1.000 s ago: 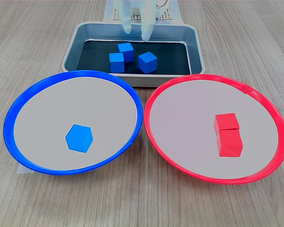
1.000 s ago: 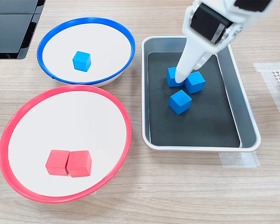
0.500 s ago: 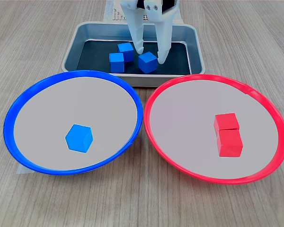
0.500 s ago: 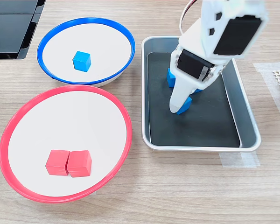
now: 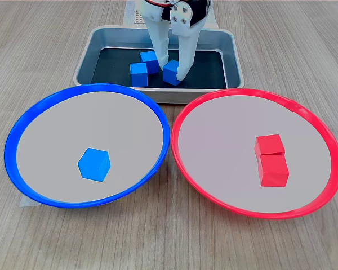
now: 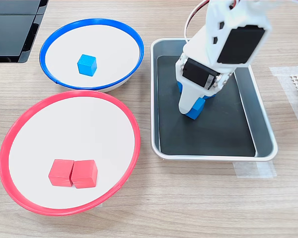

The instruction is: Resolve any anomalies and move all blocks to matching dishes

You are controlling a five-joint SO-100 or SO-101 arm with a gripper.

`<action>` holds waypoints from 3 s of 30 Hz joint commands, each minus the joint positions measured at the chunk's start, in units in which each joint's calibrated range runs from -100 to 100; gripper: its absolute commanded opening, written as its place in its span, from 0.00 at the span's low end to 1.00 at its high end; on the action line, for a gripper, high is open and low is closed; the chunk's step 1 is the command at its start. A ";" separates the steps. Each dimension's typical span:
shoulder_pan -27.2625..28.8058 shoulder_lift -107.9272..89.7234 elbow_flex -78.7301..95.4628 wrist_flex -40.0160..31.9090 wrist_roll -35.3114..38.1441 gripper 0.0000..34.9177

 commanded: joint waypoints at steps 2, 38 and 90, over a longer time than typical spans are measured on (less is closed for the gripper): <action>0.50 -1.33 -14.01 9.63 -2.25 0.01; 21.49 -2.18 -22.48 17.80 13.09 0.40; 8.22 6.35 -36.50 20.28 11.92 0.01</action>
